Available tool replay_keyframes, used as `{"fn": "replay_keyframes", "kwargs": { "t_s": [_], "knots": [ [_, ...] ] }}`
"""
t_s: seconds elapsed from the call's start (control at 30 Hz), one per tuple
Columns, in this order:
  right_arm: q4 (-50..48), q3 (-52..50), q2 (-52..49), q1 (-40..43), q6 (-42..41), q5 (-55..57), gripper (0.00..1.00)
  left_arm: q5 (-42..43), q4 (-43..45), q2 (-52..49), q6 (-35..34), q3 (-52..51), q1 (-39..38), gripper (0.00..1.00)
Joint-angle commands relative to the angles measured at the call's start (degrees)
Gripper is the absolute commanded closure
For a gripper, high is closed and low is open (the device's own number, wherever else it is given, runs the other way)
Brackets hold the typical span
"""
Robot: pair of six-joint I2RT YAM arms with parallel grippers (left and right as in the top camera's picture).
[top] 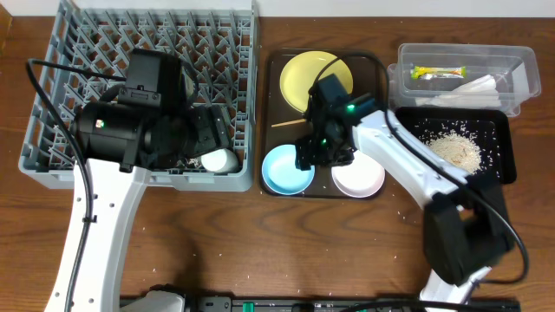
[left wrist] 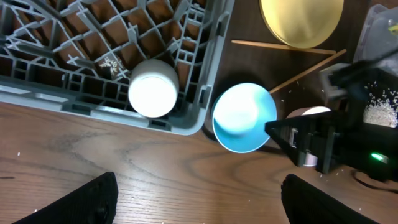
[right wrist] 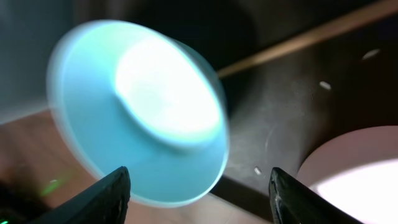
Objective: Sort waste into correct bins and load items into the dishwasher
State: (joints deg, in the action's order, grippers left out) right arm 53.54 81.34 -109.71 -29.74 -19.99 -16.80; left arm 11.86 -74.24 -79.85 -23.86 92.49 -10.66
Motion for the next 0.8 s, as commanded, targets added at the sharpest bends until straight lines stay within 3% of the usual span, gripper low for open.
{"fn": "replay_keyframes", "kwargs": {
  "t_s": [0.0, 0.43, 0.77],
  "knots": [
    [0.46, 0.17, -4.07, -0.33, -1.42, 0.59, 0.32, -1.18, 0.15, -0.96, -0.46, -0.17, -0.02, 0.14],
    [-1.46, 0.15, -7.43, -0.35, -1.4, -0.17, 0.63, -1.18, 0.76, -2.27, -0.92, -0.28, -0.04, 0.14],
    [-3.91, -1.25, -7.65, -2.43, -1.42, 0.26, 0.68, -0.76, 0.74, -4.24, -2.08, -0.39, -0.04, 0.14]
  ]
}}
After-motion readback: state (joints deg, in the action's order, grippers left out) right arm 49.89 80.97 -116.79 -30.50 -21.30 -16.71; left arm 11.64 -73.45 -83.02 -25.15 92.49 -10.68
